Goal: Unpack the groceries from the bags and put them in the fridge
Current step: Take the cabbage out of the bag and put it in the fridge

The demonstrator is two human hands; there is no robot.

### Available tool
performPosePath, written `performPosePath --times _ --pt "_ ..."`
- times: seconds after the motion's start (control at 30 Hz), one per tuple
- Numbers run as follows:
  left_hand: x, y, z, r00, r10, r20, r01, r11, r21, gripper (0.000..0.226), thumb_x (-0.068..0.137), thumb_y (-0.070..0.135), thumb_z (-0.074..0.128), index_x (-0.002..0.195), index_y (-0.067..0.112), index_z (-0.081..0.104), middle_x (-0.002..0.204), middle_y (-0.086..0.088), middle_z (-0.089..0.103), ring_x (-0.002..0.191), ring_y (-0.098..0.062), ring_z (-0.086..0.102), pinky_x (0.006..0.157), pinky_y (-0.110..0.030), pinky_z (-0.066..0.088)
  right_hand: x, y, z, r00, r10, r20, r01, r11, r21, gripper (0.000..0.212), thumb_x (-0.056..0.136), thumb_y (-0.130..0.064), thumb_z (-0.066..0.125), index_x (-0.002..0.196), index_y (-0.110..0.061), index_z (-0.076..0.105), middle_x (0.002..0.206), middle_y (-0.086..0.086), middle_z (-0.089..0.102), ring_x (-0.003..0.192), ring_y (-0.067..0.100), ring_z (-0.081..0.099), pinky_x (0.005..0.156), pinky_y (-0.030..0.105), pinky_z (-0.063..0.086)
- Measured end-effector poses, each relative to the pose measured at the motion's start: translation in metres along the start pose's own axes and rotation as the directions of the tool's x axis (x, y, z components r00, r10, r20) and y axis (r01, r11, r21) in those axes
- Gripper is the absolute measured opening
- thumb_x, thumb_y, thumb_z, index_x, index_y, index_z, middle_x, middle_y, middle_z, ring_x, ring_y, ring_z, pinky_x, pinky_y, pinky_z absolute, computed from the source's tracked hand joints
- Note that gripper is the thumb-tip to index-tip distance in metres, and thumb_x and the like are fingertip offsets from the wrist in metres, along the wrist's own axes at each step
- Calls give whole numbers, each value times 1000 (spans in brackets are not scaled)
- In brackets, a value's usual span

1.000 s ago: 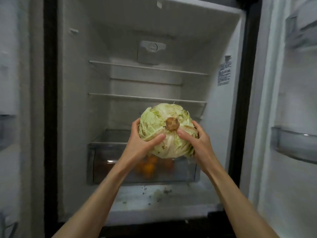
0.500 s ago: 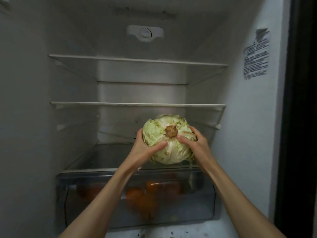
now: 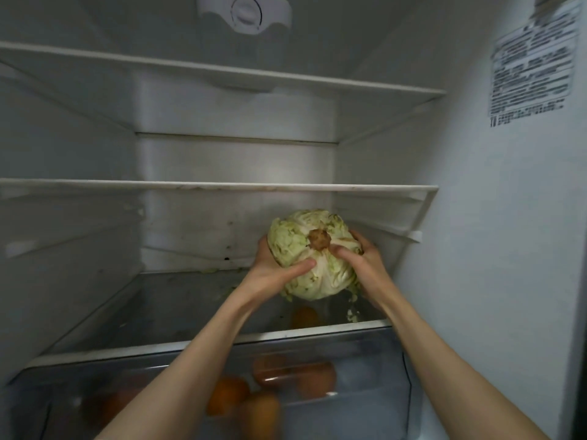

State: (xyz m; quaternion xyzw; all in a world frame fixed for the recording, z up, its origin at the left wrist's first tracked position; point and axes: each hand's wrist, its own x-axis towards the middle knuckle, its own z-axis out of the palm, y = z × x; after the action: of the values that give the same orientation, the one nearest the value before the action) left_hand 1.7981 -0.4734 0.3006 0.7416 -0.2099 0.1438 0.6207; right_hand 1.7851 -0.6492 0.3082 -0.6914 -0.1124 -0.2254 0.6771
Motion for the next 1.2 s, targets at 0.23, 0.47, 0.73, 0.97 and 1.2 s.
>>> performPosePath --times 0.23,0.47,0.73,0.97,1.2 --pt "-5 8 15 1000 13 -24 -12 997 72 108 65 28 83 139 29 5 130 2 40 122 -16 45 99 -29 41 -14 -11 -10 995 17 -97 -57 907 -417 70 70 -45 63 131 -12 51 142 14 34 129 30 40 110 41 35" --pt "-19 26 36 971 219 -100 -115 787 606 95 62 59 73 139 29 28 134 -10 23 128 -29 21 108 -40 25 -45 -16 -15 950 -164 -265 -38 783 -621 34 89 -18 54 120 -4 55 121 16 58 112 31 54 92 33 43" --pt "-48 14 36 918 397 4 -337 773 538 67 83 33 65 140 20 32 138 -7 32 129 -22 35 108 -39 34 -72 -4 -18 978 -190 -89 70 693 -717 46 94 -21 46 138 -7 42 142 10 45 130 27 41 106 28 31" --pt "-54 13 30 926 367 90 -353 755 553 69 88 29 59 145 26 21 151 -4 22 137 -21 25 113 -39 27 -74 -7 -21 997 -69 -24 26 645 -764 63 94 -29 48 148 -9 20 151 13 25 137 29 29 113 32 24" --pt "-64 36 18 955 247 164 -283 597 751 67 91 39 50 147 25 16 155 -3 17 140 -27 14 114 -40 18 -87 -19 -23 996 -76 38 77 609 -790 68 94 -28 47 149 -7 12 156 12 16 143 26 16 117 34 15"
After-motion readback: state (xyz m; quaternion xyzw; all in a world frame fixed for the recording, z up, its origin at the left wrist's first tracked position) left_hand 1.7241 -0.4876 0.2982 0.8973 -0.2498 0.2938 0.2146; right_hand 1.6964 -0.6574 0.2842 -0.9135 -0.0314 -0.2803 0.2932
